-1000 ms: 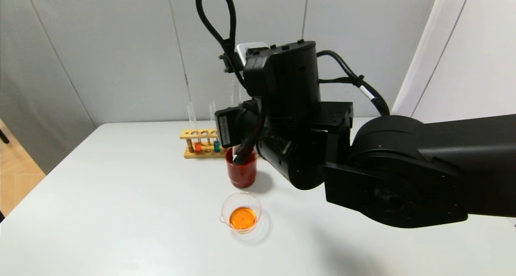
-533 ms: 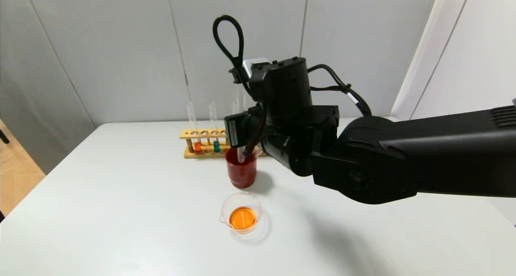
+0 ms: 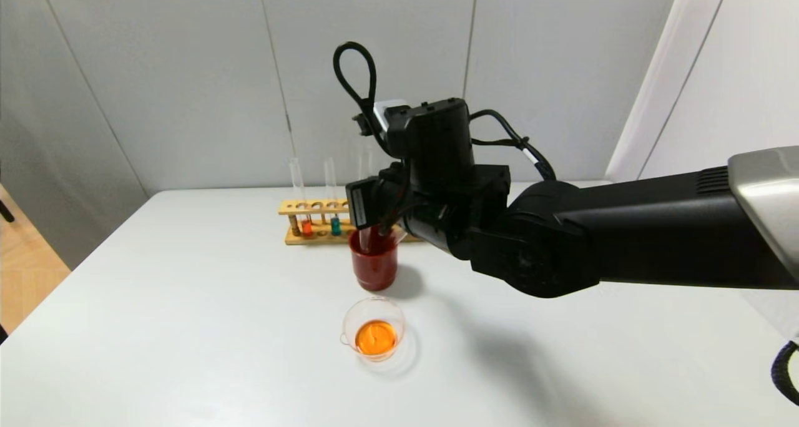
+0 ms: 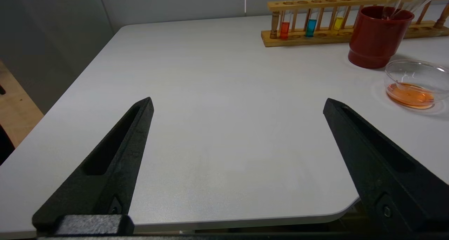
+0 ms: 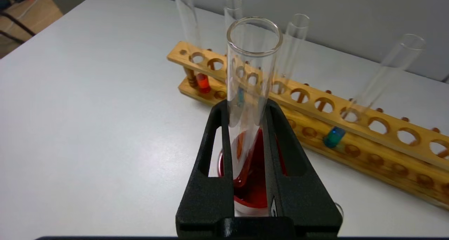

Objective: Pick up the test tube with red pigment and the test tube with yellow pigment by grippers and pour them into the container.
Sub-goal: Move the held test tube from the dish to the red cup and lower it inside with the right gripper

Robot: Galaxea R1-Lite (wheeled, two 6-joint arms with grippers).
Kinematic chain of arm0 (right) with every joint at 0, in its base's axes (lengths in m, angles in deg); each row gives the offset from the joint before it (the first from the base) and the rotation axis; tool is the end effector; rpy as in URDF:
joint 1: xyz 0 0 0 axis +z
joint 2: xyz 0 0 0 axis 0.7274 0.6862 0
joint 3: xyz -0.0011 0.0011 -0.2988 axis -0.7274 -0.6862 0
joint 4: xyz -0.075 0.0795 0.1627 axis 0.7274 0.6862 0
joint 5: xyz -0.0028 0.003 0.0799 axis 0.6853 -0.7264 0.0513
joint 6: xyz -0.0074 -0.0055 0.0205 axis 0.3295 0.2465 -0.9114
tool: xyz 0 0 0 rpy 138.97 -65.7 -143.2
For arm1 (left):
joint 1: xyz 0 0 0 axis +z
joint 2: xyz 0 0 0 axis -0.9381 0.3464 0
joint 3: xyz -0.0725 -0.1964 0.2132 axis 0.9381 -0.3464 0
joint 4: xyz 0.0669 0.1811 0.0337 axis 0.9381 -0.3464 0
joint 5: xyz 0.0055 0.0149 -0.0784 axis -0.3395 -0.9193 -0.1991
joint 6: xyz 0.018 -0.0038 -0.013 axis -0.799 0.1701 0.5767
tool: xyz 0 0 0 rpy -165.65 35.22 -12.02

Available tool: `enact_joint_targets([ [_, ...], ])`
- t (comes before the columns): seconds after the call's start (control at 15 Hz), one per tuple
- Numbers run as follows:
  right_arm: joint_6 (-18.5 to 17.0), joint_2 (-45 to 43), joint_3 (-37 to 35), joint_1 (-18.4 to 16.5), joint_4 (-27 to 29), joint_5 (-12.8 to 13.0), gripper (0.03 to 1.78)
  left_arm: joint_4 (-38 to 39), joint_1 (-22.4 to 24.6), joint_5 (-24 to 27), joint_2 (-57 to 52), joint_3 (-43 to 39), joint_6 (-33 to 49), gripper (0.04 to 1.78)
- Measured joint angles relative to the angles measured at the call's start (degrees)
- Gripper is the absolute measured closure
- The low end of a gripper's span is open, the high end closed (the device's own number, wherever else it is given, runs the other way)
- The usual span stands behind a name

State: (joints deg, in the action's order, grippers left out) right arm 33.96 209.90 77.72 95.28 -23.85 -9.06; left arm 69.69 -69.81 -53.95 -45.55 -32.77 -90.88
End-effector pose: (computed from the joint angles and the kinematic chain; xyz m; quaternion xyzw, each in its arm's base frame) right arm 0.2968 0.3280 0.2030 -0.0055 0.1331 0.2775 0.9515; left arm -0.0157 0.0000 0.0825 0.0098 -0.0345 -0.0003 0.9994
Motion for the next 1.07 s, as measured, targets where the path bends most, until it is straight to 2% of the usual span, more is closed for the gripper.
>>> enact_joint_targets([
  [0.2, 0.33, 1.19, 0.52, -0.41, 0.05, -2.01, 1.54, 0.0, 0.0, 0.0, 0.0, 0.0, -0.02, 0.11],
  [0.53, 1.02, 2.54, 0.59, -1.71, 0.13, -3.52, 1.54, 0.02, 0.0, 0.0, 0.0, 0.0, -0.02, 0.11],
  [1.07, 5.29, 4.13, 0.17, -2.45, 0.85, -3.85, 1.54, 0.02, 0.0, 0.0, 0.0, 0.0, 0.0, 0.11],
])
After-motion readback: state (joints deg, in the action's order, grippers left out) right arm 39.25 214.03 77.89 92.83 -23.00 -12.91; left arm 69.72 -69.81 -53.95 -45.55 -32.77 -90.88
